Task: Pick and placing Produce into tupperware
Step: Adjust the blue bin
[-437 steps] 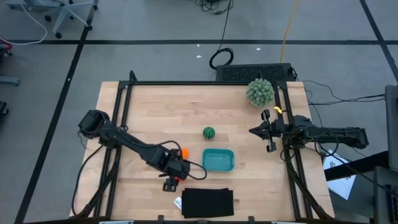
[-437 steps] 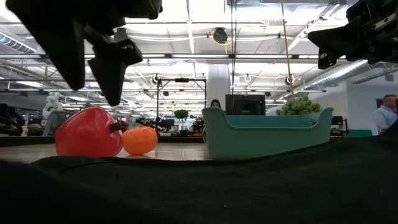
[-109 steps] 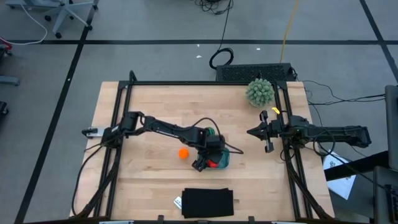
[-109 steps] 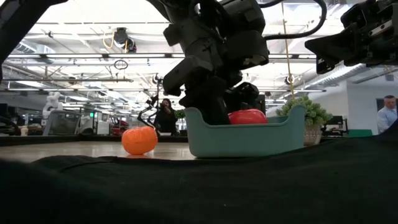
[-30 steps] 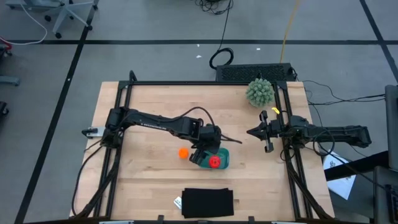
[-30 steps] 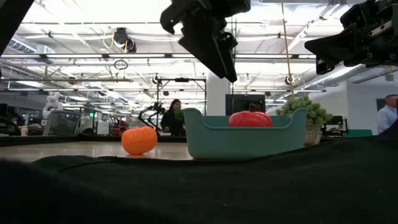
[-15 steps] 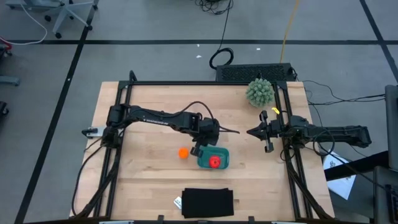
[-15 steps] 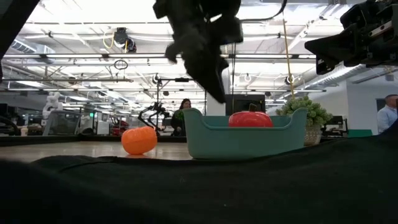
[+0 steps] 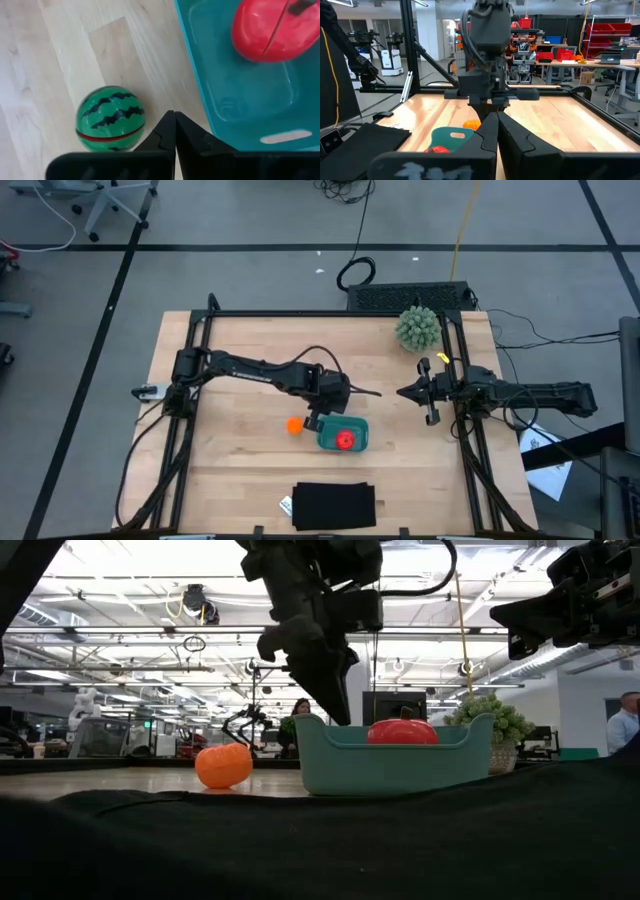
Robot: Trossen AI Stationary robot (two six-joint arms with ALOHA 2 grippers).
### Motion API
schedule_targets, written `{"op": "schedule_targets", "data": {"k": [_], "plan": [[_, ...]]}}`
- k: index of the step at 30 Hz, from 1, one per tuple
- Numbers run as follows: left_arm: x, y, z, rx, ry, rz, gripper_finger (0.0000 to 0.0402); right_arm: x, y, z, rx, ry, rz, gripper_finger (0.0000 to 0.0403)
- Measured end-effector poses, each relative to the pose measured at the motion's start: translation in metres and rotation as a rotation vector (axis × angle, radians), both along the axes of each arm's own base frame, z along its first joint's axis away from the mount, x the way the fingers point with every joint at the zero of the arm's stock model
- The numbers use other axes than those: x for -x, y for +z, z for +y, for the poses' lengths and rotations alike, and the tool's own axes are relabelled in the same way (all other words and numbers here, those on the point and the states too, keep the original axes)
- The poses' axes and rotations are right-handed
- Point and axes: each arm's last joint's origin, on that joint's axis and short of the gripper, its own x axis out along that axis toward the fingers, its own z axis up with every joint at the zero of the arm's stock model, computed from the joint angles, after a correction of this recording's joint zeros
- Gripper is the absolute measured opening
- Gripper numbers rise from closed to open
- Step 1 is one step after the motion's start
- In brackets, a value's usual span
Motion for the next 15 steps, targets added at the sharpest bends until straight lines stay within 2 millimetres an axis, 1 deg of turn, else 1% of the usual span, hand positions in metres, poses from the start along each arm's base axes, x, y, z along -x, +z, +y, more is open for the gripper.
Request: {"op": "schedule_targets", "data": {"k": [9,15], "plan": [[0.005,-0.01,-0.007,0.006,-0.004,0.032,0.0001,0.0,0.0,0.0,0.0,0.0,0.0,0.0],[0.005,-0.01,-0.011,0.012,0.0,0.03,0.0001,0.0,0.0,0.0,0.0,0.0,0.0,0.0]]}}
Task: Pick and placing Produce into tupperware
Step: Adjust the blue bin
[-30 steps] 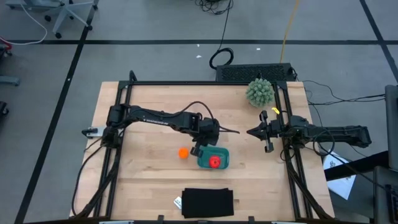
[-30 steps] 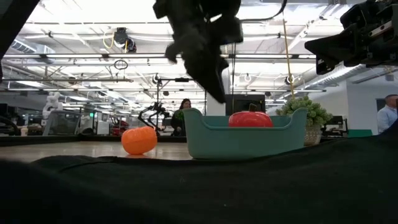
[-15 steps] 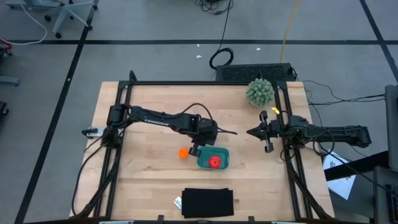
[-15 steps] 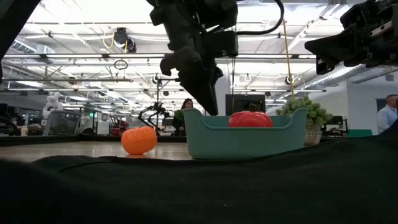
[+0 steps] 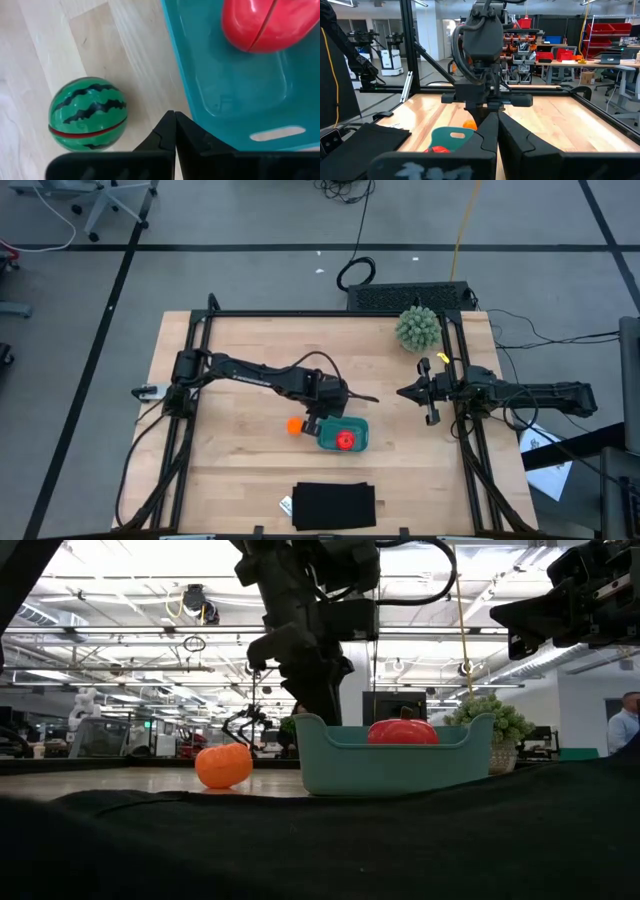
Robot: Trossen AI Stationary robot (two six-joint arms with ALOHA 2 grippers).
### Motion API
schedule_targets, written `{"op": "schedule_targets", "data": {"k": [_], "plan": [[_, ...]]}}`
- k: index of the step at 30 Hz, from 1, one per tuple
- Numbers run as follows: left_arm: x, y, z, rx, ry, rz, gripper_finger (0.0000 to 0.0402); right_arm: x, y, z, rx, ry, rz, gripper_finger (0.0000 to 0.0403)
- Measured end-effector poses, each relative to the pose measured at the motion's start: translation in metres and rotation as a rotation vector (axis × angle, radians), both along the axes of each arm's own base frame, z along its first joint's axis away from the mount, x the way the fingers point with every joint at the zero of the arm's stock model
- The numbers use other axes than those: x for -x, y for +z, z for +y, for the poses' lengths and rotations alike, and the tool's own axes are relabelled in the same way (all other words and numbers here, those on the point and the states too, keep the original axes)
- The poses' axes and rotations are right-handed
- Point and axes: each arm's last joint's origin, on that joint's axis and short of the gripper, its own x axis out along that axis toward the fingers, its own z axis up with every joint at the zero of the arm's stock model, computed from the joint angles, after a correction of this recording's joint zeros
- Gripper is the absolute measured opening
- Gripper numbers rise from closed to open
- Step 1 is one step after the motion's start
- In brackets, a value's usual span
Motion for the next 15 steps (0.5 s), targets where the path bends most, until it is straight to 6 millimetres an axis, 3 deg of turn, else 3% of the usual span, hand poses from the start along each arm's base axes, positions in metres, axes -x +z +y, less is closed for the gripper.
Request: {"op": "schedule_targets", "data": {"k": [15], "plan": [[-0.0007,0.0005,-0.0092,-0.018,-0.009,-0.013,0.0002,0.0,0.0,0.0,0.0,0.0,0.0,0.0]]}}
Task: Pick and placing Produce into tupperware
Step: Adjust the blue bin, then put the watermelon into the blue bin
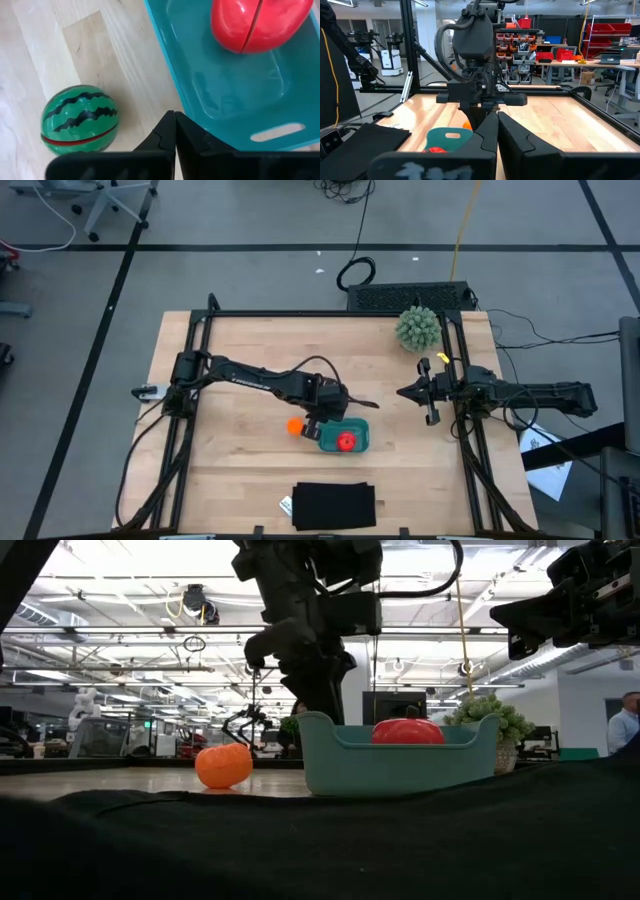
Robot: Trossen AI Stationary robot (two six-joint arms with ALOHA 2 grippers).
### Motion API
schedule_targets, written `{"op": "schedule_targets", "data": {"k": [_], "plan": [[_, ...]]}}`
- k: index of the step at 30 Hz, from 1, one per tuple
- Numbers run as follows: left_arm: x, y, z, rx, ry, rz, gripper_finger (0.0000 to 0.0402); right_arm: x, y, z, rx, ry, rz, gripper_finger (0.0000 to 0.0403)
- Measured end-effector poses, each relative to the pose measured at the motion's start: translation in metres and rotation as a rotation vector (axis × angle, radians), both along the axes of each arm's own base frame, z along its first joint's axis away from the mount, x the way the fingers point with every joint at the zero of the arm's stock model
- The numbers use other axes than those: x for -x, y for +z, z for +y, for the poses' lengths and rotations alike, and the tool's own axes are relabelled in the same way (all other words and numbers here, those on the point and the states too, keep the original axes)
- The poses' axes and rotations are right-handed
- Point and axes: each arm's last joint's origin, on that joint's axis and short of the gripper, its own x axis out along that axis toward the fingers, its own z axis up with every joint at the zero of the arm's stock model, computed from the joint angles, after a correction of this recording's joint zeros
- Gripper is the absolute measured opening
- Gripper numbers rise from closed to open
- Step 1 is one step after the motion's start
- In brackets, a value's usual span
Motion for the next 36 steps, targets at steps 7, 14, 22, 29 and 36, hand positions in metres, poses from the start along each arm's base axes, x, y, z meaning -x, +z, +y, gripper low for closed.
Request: {"op": "schedule_targets", "data": {"k": [7,14,22,29,36], "plan": [[-0.003,0.001,0.003,-0.082,0.014,-0.031,0.0006,0.0,0.0,0.0,0.0,0.0,0.0,0.0],[-0.002,0.018,0.003,-0.101,0.015,-0.097,0.0006,0.0,0.0,0.0,0.0,0.0,0.0,0.0],[0.013,0.061,0.003,-0.102,0.022,-0.206,0.0004,0.0,-0.001,0.0,-0.001,0.0,0.007,0.0],[0.034,0.106,-0.007,-0.177,0.035,-0.327,0.0002,0.0,-0.001,0.0,-0.001,0.0,0.007,0.0],[0.067,0.145,-0.024,-0.218,0.057,-0.395,0.0001,0.0,-0.001,0.0,-0.001,0.0,0.007,0.0]]}}
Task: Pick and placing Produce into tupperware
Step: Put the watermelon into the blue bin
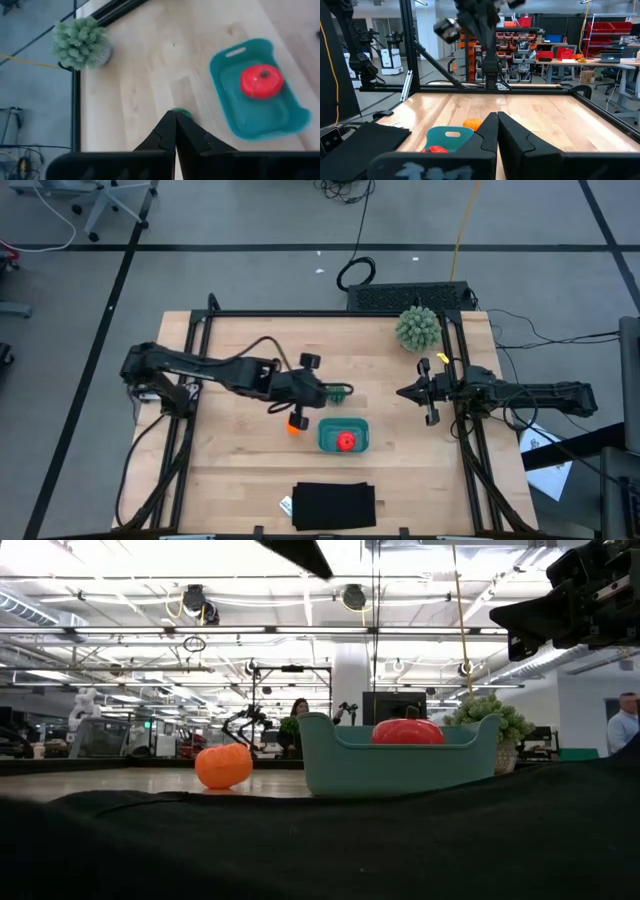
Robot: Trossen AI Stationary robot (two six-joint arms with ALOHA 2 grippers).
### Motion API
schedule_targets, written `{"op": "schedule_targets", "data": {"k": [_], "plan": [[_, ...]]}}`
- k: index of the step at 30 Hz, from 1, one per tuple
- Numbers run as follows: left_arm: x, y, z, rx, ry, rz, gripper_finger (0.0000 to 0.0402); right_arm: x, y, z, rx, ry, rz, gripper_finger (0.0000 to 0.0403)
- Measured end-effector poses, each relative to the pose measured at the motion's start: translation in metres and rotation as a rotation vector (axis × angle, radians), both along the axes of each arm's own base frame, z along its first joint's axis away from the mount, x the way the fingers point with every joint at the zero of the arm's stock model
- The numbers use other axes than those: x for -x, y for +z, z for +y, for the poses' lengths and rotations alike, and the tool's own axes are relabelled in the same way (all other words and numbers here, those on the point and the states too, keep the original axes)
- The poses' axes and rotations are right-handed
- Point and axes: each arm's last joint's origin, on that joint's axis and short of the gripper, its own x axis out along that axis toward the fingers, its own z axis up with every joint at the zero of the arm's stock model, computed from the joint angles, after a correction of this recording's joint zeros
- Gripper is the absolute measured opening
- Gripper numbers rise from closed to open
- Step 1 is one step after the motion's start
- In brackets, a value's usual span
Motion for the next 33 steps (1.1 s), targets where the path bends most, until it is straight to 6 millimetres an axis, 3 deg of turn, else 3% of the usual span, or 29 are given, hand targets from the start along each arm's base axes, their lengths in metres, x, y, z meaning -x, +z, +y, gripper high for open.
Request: {"op": "schedule_targets", "data": {"k": [10,17,29,33], "plan": [[0.046,0.046,-0.014,-0.016,-0.024,-0.121,0.0001,0.0,0.0,0.0,0.0,0.0,-0.004,0.0],[0.062,0.07,-0.005,0.063,-0.132,-0.216,0.0001,0.0,0.0,0.0,-0.002,0.001,-0.003,0.0],[0.104,0.098,0.021,0.03,-0.04,-0.293,0.0,0.0,0.0,0.0,-0.001,0.0,-0.001,0.0],[0.112,0.106,0.034,0.051,-0.089,-0.321,0.0001,0.0,0.0,0.0,0.0,0.0,-0.003,0.0]]}}
